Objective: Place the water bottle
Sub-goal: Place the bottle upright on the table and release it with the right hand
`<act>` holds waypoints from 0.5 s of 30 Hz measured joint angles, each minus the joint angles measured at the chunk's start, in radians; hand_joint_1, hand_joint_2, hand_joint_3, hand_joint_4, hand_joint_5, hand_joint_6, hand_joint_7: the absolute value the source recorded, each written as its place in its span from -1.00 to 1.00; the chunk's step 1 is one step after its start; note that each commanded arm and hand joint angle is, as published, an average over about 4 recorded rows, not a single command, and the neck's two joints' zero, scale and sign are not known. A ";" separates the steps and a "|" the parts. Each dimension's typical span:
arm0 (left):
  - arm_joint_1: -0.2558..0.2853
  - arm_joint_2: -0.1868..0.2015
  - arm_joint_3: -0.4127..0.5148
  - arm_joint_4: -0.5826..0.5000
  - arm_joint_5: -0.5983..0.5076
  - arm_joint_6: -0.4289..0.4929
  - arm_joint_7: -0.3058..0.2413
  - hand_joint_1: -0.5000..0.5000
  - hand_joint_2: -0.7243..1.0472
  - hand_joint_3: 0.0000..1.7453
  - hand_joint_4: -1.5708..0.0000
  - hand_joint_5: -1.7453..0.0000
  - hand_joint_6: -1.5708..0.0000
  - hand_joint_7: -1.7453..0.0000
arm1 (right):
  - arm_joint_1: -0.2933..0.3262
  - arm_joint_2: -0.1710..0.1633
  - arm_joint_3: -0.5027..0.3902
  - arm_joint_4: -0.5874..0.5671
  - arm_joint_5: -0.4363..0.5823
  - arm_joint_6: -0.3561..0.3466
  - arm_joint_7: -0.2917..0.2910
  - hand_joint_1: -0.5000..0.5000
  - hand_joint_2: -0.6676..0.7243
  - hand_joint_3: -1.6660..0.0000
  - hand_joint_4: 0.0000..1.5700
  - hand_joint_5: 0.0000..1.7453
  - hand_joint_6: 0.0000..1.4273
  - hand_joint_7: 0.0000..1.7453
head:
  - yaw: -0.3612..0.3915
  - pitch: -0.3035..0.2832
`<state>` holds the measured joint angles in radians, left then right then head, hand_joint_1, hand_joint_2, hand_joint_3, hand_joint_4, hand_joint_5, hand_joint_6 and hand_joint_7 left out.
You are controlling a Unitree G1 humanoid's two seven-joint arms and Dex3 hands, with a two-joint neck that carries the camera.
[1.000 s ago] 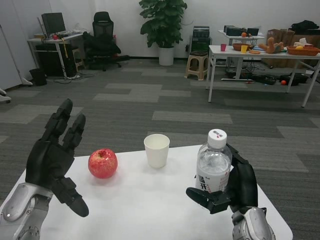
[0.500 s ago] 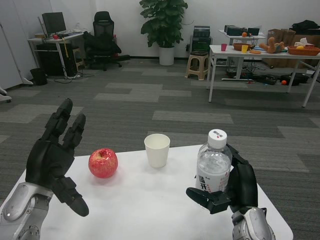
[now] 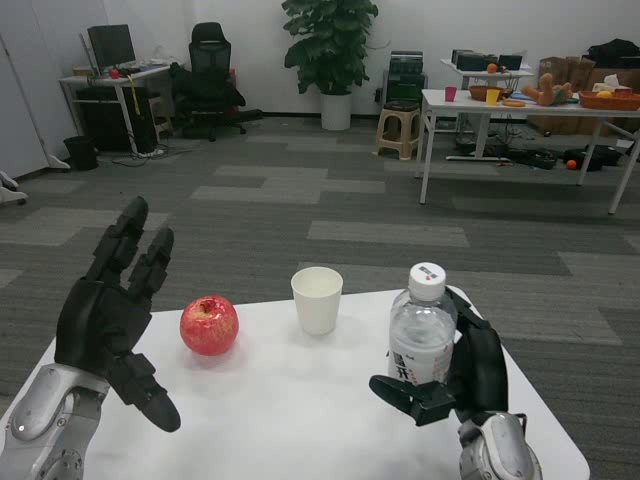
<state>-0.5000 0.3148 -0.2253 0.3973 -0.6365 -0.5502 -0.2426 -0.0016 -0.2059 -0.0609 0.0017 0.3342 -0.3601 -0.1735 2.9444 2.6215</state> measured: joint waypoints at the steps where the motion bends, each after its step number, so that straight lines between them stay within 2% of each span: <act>1: 0.000 0.000 0.000 0.000 0.000 0.000 0.000 -1.00 -0.90 -0.90 1.00 1.00 1.00 1.00 | -0.014 0.000 0.000 0.036 -0.007 -0.018 0.000 0.92 0.09 -0.14 0.49 0.69 0.72 0.68 | 0.000 0.000; 10: 0.002 -0.003 0.003 0.002 0.000 0.000 0.000 -1.00 -0.90 -0.90 1.00 1.00 1.00 1.00 | -0.120 -0.004 0.000 0.332 -0.015 -0.116 0.001 0.90 0.09 -0.14 0.50 0.67 0.72 0.68 | -0.006 -0.010; 15: 0.002 -0.003 0.001 0.007 0.000 0.000 0.000 -1.00 -0.90 -0.90 1.00 1.00 1.00 1.00 | -0.178 -0.004 0.008 0.465 -0.001 -0.136 0.001 0.92 0.09 -0.14 0.52 0.67 0.72 0.68 | -0.006 -0.024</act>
<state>-0.4983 0.3116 -0.2247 0.4043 -0.6363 -0.5501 -0.2425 -0.1800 -0.2102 -0.0533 0.4666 0.3332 -0.4959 -0.1722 2.9384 2.5974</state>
